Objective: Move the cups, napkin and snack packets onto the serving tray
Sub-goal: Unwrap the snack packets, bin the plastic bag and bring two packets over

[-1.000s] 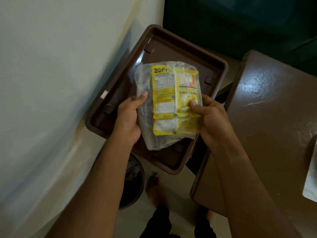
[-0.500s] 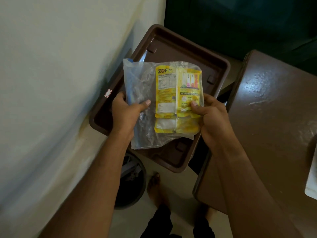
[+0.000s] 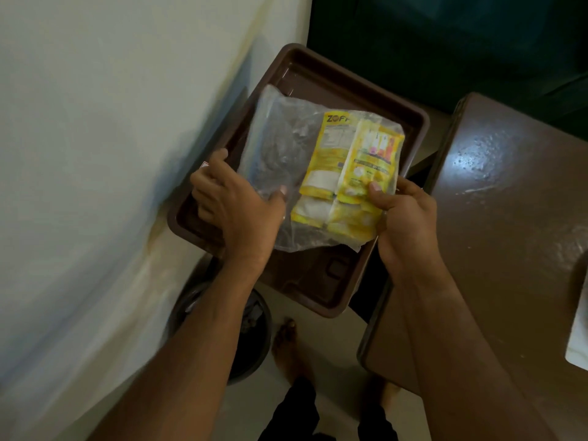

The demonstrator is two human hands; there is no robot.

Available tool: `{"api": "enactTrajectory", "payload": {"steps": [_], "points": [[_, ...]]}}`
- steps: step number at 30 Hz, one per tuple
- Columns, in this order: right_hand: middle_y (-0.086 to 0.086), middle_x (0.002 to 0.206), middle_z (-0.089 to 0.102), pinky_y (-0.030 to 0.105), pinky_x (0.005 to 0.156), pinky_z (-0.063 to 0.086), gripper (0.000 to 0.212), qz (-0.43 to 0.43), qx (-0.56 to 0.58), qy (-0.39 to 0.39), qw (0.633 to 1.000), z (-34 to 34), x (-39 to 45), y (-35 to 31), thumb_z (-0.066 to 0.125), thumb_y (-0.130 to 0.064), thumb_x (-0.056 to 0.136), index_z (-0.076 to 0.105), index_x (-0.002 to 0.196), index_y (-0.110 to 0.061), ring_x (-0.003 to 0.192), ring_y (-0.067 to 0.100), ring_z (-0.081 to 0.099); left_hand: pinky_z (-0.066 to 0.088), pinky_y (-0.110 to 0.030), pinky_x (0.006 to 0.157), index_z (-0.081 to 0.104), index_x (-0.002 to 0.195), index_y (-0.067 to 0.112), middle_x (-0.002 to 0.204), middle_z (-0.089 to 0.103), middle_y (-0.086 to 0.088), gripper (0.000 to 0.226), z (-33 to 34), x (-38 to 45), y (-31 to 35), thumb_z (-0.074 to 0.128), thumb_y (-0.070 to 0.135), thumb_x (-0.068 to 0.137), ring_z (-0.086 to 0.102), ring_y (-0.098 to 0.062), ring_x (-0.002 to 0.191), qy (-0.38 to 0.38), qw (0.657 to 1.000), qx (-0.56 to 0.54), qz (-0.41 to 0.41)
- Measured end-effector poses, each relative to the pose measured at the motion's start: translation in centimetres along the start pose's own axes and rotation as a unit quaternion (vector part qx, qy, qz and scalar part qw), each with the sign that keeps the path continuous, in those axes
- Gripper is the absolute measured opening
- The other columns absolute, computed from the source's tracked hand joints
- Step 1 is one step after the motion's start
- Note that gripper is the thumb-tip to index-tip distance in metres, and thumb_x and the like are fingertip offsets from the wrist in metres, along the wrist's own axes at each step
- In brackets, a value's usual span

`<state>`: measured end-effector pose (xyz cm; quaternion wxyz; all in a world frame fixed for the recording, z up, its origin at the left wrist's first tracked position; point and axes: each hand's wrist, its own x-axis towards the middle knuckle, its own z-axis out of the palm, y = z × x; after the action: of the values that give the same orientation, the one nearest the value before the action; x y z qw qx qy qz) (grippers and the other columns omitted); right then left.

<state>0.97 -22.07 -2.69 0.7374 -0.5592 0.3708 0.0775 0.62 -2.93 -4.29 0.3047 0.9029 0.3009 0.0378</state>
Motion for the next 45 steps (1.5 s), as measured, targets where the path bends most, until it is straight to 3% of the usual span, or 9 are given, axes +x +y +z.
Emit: {"api": "enactTrajectory", "payload": {"steps": [4, 7, 11, 14, 22, 29, 36, 41, 45], "points": [[0.017, 0.122, 0.074, 0.055, 0.085, 0.064, 0.037, 0.001, 0.035, 0.065, 0.997, -0.1, 0.2, -0.1, 0.071, -0.004, 0.095, 0.060, 0.129, 0.005, 0.103, 0.032, 0.077, 0.045, -0.013, 0.076, 0.065, 0.103, 0.020, 0.101, 0.065, 0.007, 0.043, -1.2, -3.3, 0.8, 0.069, 0.059, 0.087, 0.061, -0.008, 0.087, 0.049, 0.995, -0.085, 0.034], [0.023, 0.118, 0.073, 0.058, 0.087, 0.063, 0.035, -0.016, 0.038, 0.108, 0.993, 0.7, -0.3, 0.5, 0.075, -0.008, 0.094, 0.060, 0.119, 0.011, 0.104, 0.035, 0.076, 0.055, -0.035, 0.061, 0.071, 0.065, 0.018, 0.060, 0.072, 0.001, 0.077, -1.3, -5.8, 1.9, 0.043, 0.087, 0.084, 0.070, -0.020, 0.057, -0.191, 0.973, -0.093, -0.091], [0.015, 0.089, 0.072, 0.054, 0.082, 0.065, 0.028, -0.036, -0.020, 0.133, 0.990, 1.9, -1.9, 2.0, 0.078, -0.011, 0.091, 0.055, 0.076, -0.011, 0.093, 0.030, 0.076, 0.063, -0.049, 0.092, 0.077, 0.110, 0.028, 0.101, 0.083, 0.001, 0.054, -0.8, -7.2, 3.4, 0.055, 0.074, 0.092, 0.080, -0.022, 0.092, -0.422, 0.828, -0.307, -0.206], [0.022, 0.079, 0.070, 0.050, 0.072, 0.064, 0.032, -0.064, -0.083, 0.087, 0.991, 2.2, -3.1, 2.4, 0.084, -0.013, 0.085, 0.058, 0.067, -0.012, 0.076, 0.033, 0.074, 0.061, -0.041, 0.099, 0.071, 0.127, 0.024, 0.117, 0.081, 0.002, 0.031, -0.3, -7.2, 3.9, 0.069, 0.038, 0.099, 0.076, -0.015, 0.111, -0.370, 0.767, -0.467, -0.238], [0.019, 0.082, 0.075, 0.057, 0.072, 0.064, 0.030, -0.115, -0.125, 0.122, 0.978, 2.0, -3.7, 1.4, 0.080, -0.030, 0.090, 0.066, 0.074, -0.009, 0.081, 0.039, 0.075, 0.067, -0.041, 0.084, 0.070, 0.126, 0.011, 0.113, 0.080, -0.010, 0.051, -0.1, -6.7, 4.0, 0.069, -0.020, 0.085, 0.078, -0.029, 0.103, -0.245, 0.780, -0.490, -0.303], [-0.003, 0.092, 0.078, 0.037, 0.083, 0.066, 0.012, -0.197, -0.220, 0.104, 0.950, -0.3, -3.8, 1.4, 0.079, -0.014, 0.090, 0.078, 0.102, -0.014, 0.088, 0.009, 0.075, 0.066, -0.030, 0.071, 0.040, 0.131, 0.012, 0.123, 0.064, -0.008, 0.083, -0.3, -5.6, 4.1, 0.078, -0.023, 0.067, 0.070, -0.023, 0.110, -0.144, 0.794, -0.497, -0.320], [0.006, 0.142, 0.043, 0.025, 0.099, 0.056, 0.078, -0.291, -0.356, 0.041, 0.887, -0.7, -3.2, 1.3, 0.060, 0.019, 0.075, 0.050, 0.144, -0.018, 0.123, 0.014, 0.054, 0.063, -0.024, 0.070, 0.050, 0.141, 0.005, 0.126, 0.074, -0.015, 0.071, -1.4, -5.0, 5.1, 0.074, -0.017, 0.078, 0.079, -0.024, 0.101, -0.227, 0.741, -0.551, -0.309], [0.017, 0.109, 0.070, 0.037, 0.075, 0.066, 0.022, -0.044, 0.101, 0.080, 0.991, -1.3, -2.1, -1.4, 0.059, 0.005, 0.088, 0.066, 0.108, -0.002, 0.097, 0.035, 0.077, 0.064, -0.027, 0.070, 0.060, 0.131, -0.004, 0.106, 0.074, -0.015, 0.055, -2.5, -5.3, 4.7, 0.061, -0.021, 0.079, 0.077, -0.019, 0.087, -0.281, 0.742, -0.527, -0.304], [0.021, 0.123, 0.069, 0.035, 0.075, 0.065, 0.050, 0.010, 0.115, 0.068, 0.991, -2.1, -1.6, -2.5, 0.079, -0.005, 0.087, 0.054, 0.129, 0.003, 0.098, 0.032, 0.078, 0.065, -0.031, 0.072, 0.065, 0.112, 0.001, 0.109, 0.075, -0.021, 0.043, -2.9, -5.5, 4.2, 0.054, -0.026, 0.081, 0.080, -0.025, 0.090, -0.299, 0.742, -0.518, -0.303]]}}
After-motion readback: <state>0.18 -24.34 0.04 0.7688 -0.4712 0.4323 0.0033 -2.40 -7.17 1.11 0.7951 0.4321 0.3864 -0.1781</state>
